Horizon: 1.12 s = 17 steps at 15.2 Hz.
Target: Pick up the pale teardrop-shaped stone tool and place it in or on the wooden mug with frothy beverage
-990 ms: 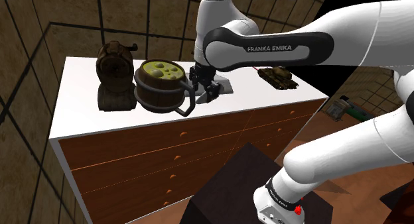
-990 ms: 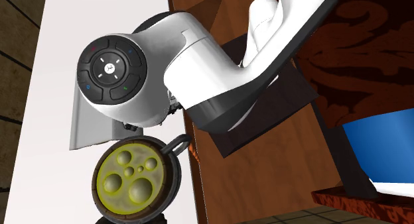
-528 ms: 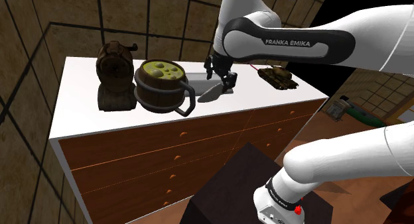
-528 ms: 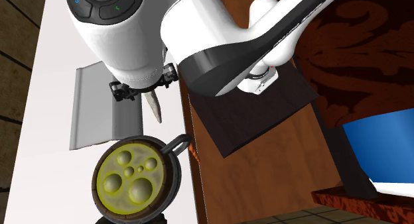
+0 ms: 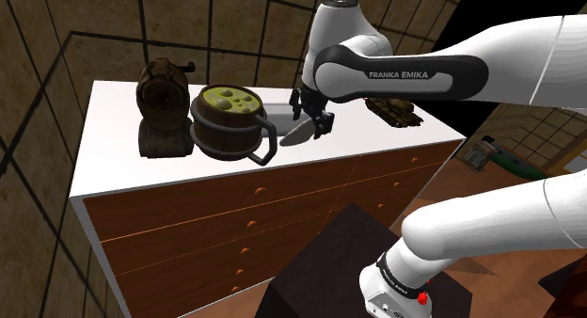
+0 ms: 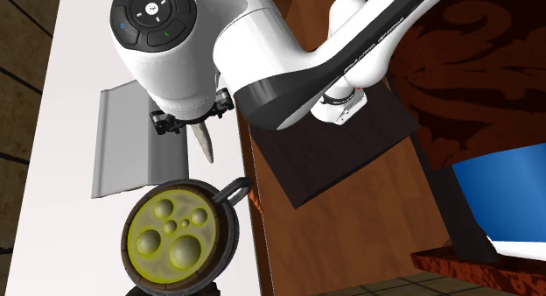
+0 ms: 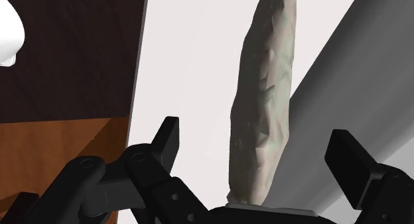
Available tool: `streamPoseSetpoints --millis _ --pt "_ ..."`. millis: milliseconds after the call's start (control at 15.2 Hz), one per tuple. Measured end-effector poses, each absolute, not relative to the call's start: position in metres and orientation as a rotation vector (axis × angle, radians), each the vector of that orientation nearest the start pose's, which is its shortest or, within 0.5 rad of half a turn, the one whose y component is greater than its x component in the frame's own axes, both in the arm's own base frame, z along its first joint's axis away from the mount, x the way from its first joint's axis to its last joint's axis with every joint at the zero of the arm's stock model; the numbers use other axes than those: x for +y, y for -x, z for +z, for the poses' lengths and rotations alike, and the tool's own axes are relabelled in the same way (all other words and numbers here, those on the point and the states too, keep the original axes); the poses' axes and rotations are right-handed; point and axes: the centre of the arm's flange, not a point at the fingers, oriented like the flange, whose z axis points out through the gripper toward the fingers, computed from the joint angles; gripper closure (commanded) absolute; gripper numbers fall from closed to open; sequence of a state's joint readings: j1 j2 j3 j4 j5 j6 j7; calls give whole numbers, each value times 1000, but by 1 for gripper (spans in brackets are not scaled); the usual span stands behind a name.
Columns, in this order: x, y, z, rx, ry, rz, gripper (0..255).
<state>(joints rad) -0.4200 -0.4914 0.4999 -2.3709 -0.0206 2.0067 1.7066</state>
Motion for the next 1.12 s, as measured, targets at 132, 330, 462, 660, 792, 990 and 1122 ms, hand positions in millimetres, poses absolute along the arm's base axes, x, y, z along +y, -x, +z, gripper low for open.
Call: streamPoseSetpoints --millis 132,330,462,660,792,990,1122 --pt "47 -424 490 2379 2173 -383 0" --pt "47 -424 490 2379 2173 -383 0" --pt "47 -424 490 2379 2173 -383 255" --pt "47 -424 490 2379 2173 -383 255" --pt "47 -424 490 2379 2173 -383 255" --pt "47 -424 490 2379 2173 -383 255" --pt "48 -424 492 2379 2173 -383 255"
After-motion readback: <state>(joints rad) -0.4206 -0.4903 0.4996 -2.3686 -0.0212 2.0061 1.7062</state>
